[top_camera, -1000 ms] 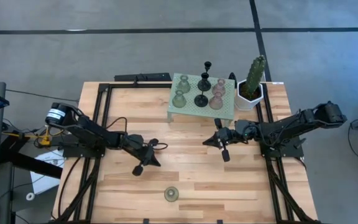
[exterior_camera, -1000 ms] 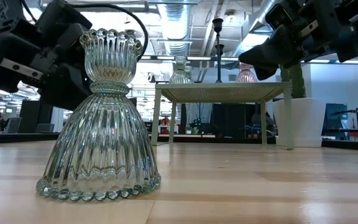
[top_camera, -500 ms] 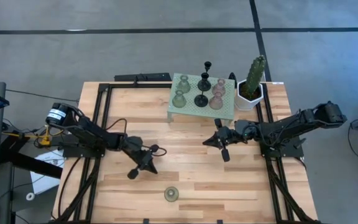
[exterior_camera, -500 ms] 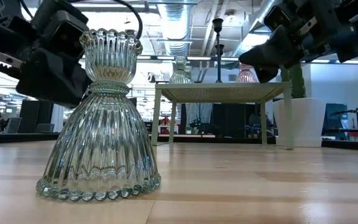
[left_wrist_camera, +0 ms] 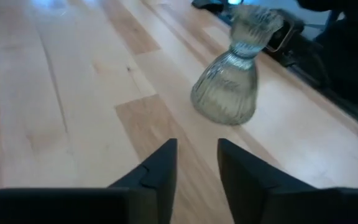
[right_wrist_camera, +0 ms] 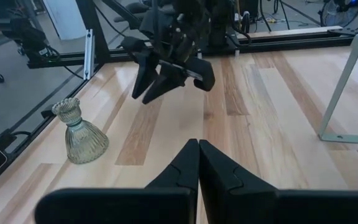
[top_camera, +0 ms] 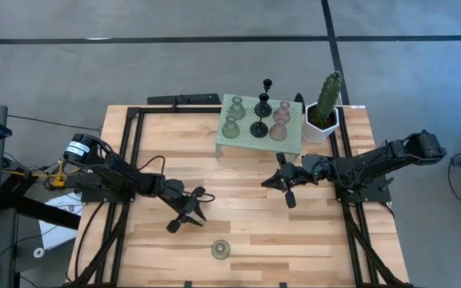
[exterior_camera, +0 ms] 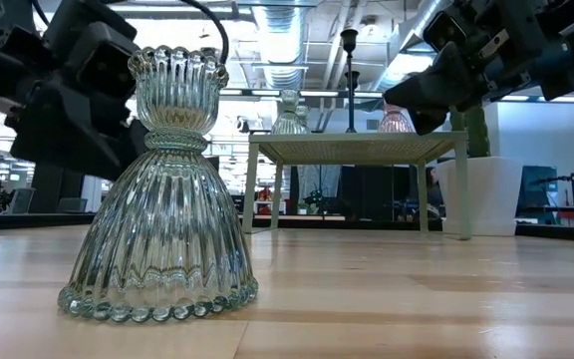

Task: Pick & Place candle stick holders
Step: Put the green glass candle holder on the shelf

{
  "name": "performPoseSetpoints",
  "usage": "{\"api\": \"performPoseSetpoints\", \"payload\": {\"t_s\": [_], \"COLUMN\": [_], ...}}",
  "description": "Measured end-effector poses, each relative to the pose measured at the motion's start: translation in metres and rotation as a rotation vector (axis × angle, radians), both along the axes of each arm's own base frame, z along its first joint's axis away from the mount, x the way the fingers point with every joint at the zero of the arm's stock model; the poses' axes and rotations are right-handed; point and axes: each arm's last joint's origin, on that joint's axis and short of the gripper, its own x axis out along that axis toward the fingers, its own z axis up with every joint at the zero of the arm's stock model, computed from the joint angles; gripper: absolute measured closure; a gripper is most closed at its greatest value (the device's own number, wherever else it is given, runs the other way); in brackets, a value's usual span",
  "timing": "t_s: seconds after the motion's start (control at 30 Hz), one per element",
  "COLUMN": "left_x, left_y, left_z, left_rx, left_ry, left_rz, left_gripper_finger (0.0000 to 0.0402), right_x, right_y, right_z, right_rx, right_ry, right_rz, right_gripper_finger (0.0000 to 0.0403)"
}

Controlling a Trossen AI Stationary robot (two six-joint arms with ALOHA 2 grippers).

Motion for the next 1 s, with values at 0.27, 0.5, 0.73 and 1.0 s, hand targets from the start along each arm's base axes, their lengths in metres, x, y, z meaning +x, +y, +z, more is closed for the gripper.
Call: {"api": "performPoseSetpoints", "payload": {"t_s": [0.27,0.5,0.73,1.0], "left_x": [0.013,0.041,0.047,0.049], "left_y": [-0.003,-0.014,-0.038,-0.054], "left_z": [-0.011,-0.01,-0.008,-0.002], "left_rx": [-0.058,-0.116,-0.109,-0.044], "left_ry": [-0.022,-0.014,-0.038,-0.109], "left_rz": [0.021,-0.019,-0.169,-0.093], "left_gripper_finger": [0.0205,0.0131,0.009,0.0068], "right_x": [0.0,0.0,-0.002,-0.002], "right_y": [0.0,0.0,0.0,0.001], "right_z": [0.0,-0.002,-0.005,-0.006], "right_rx": [0.0,-0.001,-0.002,0.099], "right_ry": [0.004,0.016,0.052,0.076], "right_rz": [0.0,0.0,0.0,-0.028], "right_gripper_finger": [0.0403,0.0403,0.0403,0.0403]}}
